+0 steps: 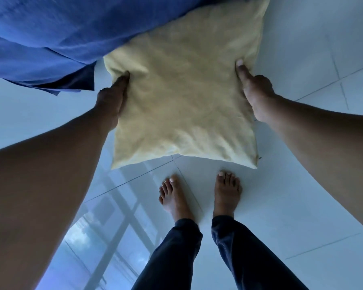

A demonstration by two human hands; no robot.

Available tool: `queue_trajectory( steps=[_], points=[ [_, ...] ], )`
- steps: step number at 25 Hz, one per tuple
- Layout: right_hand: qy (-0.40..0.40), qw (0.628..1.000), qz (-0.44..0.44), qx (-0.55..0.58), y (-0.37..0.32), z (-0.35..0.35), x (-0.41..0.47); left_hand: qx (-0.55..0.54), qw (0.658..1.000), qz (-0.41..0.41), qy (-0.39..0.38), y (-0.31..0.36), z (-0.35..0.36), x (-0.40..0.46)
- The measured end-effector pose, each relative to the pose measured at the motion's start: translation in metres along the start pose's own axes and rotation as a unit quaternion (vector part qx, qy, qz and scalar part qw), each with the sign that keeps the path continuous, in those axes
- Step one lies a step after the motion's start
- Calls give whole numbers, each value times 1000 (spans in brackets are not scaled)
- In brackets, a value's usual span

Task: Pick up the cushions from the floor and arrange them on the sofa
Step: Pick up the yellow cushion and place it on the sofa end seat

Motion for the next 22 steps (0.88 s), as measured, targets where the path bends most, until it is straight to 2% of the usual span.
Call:
queue_trajectory(
  steps=[1,2,3,4,5,6,7,8,9,10,11,12,13,14,18,22],
  points=[
    [-16,1000,13,18,5,11,21,29,999,8,14,-47,22,-8],
    [-16,999,4,41,38,10,26,115,990,53,68,-80,13,-19],
    [-81,995,-30,59,93,28,10,191,970,101,111,-92,-5,-59],
    [-68,993,-88,40,163,43,-4,183,973,130,56,-88,12,-35],
    [-50,989,-138,-25,241,70,-16,97,991,89,0,-82,6,-44],
    [-28,986,-149,-63,298,87,-28,29,988,147,-35,-59,-16,-51],
    [-16,985,-158,-62,321,86,-30,-42,992,108,-40,-21,-48,-70],
    [-12,990,-135,-50,304,66,-20,-35,990,114,-75,15,-76,-103],
    [-52,997,-59,-18,239,27,-12,-4,992,112,-56,47,-106,-134],
    [-64,998,4,-25,187,-16,-16,-110,979,136,-106,81,-123,-170],
    [-11,998,15,-66,131,-72,-31,-128,977,125,-119,107,-142,-192],
    [-2,998,5,-64,84,-107,-59,-111,978,115,-130,110,-149,-218],
    [-52,998,32,-18,74,-118,-101,-76,981,110,-138,111,-153,-242],
    [-63,997,33,28,63,-135,-132,-90,979,121,-137,106,-153,-265],
    [-34,999,9,-7,40,-205,-221,-89,984,97,-119,88,-179,-351],
    [-11,999,-7,-37,12,-283,-295,-83,982,102,-137,75,-201,-444]
  ],
)
Point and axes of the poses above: each hand's wrist, its own x-axis towards the middle knuckle, its own z-axis out of the palm, y = z × x, the point moved 7 cm from there along x, towards the middle knuckle, and after that the axes turned 3 degrees about y, right-handed, at the moved point
